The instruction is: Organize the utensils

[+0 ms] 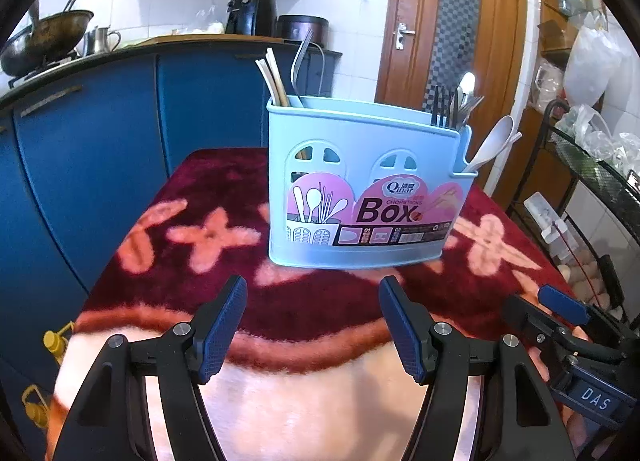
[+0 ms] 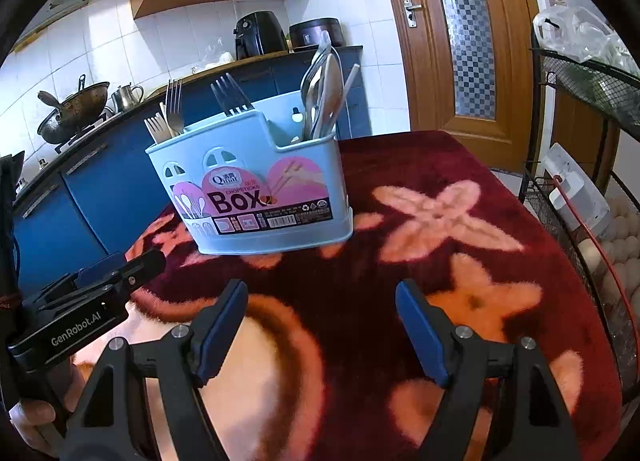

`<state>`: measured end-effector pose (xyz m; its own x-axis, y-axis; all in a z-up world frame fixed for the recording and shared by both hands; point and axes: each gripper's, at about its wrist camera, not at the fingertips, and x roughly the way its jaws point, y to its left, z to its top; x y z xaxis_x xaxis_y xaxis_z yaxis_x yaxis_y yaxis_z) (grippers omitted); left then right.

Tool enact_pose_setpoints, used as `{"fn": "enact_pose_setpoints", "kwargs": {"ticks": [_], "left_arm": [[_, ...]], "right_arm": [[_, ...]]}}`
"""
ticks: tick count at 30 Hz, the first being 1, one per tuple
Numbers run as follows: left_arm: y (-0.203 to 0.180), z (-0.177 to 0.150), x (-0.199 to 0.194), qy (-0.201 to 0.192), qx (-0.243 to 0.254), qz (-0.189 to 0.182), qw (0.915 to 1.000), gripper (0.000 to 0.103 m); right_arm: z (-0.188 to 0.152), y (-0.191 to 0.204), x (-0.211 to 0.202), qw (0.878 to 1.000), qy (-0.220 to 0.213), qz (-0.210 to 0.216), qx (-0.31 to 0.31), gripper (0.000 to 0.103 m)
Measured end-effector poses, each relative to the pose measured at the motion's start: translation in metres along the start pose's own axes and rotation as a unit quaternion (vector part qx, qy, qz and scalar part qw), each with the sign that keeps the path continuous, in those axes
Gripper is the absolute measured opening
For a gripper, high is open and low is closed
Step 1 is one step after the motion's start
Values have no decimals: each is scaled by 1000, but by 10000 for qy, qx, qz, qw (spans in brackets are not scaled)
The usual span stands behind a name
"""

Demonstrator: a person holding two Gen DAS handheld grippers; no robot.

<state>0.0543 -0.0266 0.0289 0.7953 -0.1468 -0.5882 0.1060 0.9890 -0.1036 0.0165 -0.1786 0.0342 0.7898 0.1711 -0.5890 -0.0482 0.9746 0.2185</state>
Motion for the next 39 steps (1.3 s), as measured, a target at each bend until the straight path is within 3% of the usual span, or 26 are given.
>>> {"fn": "enact_pose_setpoints", "kwargs": {"ticks": [39], "left_arm": [[2,-2,1,31,-94,68,9999,70]], "right_arm": [[-2,2,0,10000,31,17,6,79]]}}
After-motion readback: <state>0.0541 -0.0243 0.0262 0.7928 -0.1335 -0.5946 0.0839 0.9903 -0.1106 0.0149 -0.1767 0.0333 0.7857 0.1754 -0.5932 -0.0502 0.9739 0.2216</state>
